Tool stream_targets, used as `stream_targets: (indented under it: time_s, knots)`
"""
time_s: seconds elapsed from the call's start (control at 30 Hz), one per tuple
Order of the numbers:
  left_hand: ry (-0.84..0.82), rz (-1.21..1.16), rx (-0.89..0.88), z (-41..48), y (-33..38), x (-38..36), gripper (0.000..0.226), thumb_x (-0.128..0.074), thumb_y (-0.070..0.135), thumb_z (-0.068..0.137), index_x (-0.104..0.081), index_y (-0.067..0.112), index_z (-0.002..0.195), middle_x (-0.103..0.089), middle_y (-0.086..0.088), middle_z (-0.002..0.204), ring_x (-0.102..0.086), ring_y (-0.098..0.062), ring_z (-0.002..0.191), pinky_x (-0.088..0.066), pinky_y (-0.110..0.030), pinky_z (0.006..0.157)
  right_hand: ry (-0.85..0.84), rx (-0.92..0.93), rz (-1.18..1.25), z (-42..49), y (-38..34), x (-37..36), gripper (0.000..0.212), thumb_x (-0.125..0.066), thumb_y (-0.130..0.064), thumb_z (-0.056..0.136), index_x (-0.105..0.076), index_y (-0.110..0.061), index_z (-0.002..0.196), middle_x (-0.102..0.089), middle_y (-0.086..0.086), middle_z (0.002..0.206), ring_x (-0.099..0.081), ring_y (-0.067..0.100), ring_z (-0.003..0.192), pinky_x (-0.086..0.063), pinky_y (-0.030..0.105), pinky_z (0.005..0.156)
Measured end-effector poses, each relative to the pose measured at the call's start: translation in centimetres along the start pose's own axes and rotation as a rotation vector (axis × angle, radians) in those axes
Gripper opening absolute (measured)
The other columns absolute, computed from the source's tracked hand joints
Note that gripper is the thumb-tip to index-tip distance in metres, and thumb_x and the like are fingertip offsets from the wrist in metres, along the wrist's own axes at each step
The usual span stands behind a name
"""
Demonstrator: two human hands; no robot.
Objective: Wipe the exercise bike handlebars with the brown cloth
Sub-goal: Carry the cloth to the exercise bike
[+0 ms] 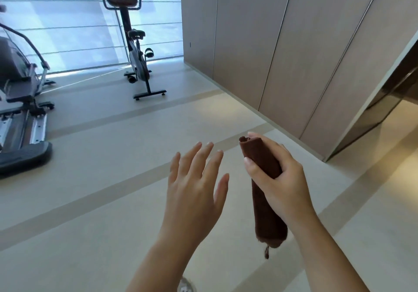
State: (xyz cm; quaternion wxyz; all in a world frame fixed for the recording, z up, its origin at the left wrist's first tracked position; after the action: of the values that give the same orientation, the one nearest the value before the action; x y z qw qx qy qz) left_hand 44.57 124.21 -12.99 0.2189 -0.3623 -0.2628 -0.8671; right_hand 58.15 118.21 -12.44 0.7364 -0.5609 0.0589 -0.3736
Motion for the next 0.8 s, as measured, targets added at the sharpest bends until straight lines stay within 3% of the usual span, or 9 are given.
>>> stream_targets:
  time_s: [0.23,0.4,0.67,0.8]
  knots:
    - [0.051,0.03,0.085,13.3,-12.9,-3.6,0.039,-0.055,0.026,0.082,-0.06,0.007,0.116,-0.061,-0.014,0.122,-0.053,-0.033,0.118,-0.034,-0.058,0.1,-0.079,0.014,0.034,17.0,1.7,-9.6,0.036,-0.064,-0.031,0.081,-0.055,-0.043,0.114,-0.058,-0.01,0.107,-0.054,-0.005,0.089,-0.046,0.006,0.061]
    - [0.064,0.037,0.119,20.3,-19.6,-6.7,0.039,-0.048,0.03,0.086,-0.06,0.008,0.116,-0.061,-0.013,0.122,-0.053,-0.032,0.118,-0.032,-0.055,0.1,-0.132,0.013,0.058,26.3,3.3,-15.1,0.038,-0.061,-0.044,0.076,-0.053,-0.046,0.113,-0.056,-0.014,0.104,-0.054,-0.005,0.089,-0.046,0.005,0.061]
    - [0.045,0.083,0.075,33.1,-28.9,-14.2,0.043,-0.041,0.032,0.086,-0.059,0.009,0.117,-0.061,-0.013,0.122,-0.053,-0.031,0.118,-0.03,-0.051,0.1,-0.122,0.03,0.107,42.5,8.7,-21.4,0.038,-0.065,-0.028,0.08,-0.056,-0.042,0.114,-0.057,-0.016,0.105,-0.056,-0.003,0.088,-0.046,0.006,0.061]
    - [0.045,0.093,0.064,41.3,-33.3,-19.1,0.039,-0.051,0.029,0.086,-0.058,0.01,0.119,-0.06,-0.012,0.124,-0.051,-0.03,0.12,-0.031,-0.051,0.102,-0.086,0.054,0.111,52.3,11.7,-23.8,0.039,-0.065,-0.027,0.081,-0.056,-0.036,0.117,-0.058,-0.013,0.107,-0.055,-0.004,0.087,-0.046,0.005,0.061]
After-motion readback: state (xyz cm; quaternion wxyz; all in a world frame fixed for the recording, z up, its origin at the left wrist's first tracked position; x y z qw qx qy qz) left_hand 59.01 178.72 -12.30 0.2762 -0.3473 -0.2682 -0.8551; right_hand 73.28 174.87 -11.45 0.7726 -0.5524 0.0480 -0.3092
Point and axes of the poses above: each hand's wrist, its own z-axis towards the middle knuckle, its own x-axis out of the back of the hand, y = z × x, the point moved 4 cm from there along z, towards the middle knuckle
